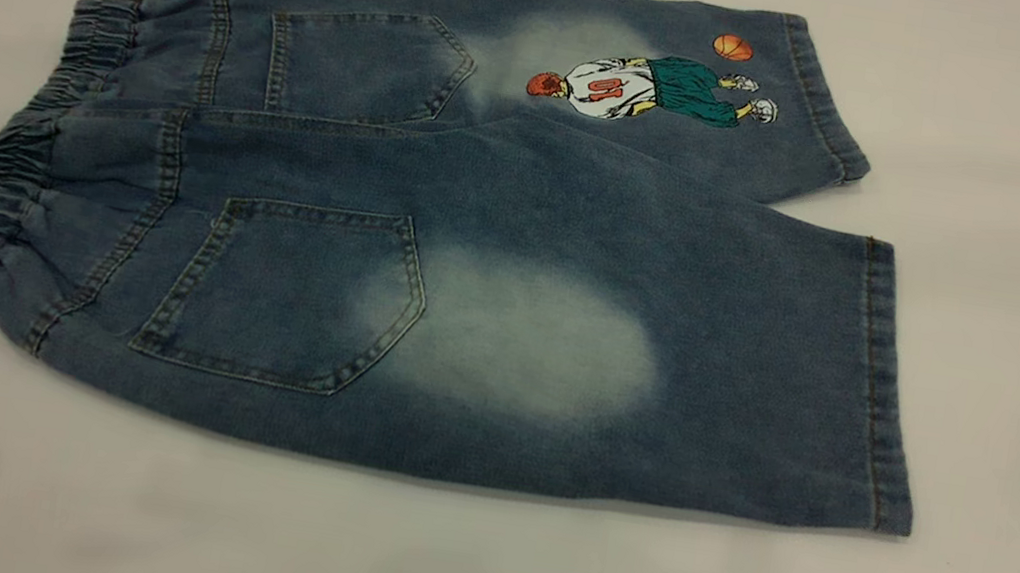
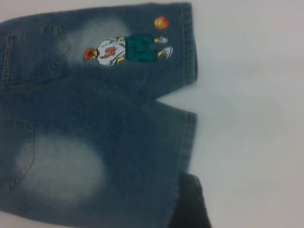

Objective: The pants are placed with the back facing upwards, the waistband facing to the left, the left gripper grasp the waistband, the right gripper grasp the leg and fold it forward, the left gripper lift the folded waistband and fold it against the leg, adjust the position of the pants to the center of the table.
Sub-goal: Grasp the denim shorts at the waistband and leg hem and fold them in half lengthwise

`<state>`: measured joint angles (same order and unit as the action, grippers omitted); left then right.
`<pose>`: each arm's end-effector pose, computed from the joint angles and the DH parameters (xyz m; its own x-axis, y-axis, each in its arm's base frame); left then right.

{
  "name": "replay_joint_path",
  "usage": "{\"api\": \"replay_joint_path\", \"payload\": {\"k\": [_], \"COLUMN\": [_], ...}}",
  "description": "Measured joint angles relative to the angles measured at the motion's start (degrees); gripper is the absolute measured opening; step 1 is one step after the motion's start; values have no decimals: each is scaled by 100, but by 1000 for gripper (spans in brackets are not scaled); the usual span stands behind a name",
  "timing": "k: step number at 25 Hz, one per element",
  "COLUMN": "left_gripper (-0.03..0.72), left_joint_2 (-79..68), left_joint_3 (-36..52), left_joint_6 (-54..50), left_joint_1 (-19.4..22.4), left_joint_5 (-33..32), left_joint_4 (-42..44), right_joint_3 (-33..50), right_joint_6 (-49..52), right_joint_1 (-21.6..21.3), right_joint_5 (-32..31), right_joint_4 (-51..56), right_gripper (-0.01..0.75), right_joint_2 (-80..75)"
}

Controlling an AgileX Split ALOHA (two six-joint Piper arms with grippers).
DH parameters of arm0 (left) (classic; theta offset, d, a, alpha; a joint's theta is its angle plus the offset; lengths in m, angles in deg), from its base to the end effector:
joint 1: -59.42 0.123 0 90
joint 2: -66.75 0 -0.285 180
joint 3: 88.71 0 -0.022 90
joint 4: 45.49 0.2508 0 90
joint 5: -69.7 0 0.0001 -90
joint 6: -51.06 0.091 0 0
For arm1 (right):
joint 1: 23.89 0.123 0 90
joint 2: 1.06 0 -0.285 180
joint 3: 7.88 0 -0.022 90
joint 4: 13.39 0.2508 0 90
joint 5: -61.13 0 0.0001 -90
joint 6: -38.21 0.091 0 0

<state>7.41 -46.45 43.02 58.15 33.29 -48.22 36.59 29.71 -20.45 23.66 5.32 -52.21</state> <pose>0.1655 -0.0062 0.2716 -0.7382 -0.1613 -0.6550 -0.0916 0.9860 -0.1396 0.1383 0.0261 0.2830 -0.6817 0.0710 -0.7282 -0.1276 0.9685 0.2140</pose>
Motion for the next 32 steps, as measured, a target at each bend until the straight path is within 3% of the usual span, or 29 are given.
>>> {"api": "replay_joint_path", "payload": {"k": [6,12,22,32], "left_gripper": [485,485,485,485], "left_joint_2": [-2018,-3734,-5467,-6402], "left_joint_3": [-250,-826,-1477,-1739], "left_joint_6": [-40,9,804,804], "left_joint_1": [233,753,754,744], "left_joint_5": [794,862,724,953], "left_joint_4": [-44,-86,-877,-990], "right_joint_3": [0,0,0,0], "right_joint_6": [-394,-785,-1000,-1105], "right_joint_1": [0,0,0,0], "right_joint_5": [311,633,939,1041], "right_joint_4": [724,1311,1605,1605], "right_gripper": [465,465,465,465], "right_joint_2": [-1107,-1929,-2532,-2537]}}
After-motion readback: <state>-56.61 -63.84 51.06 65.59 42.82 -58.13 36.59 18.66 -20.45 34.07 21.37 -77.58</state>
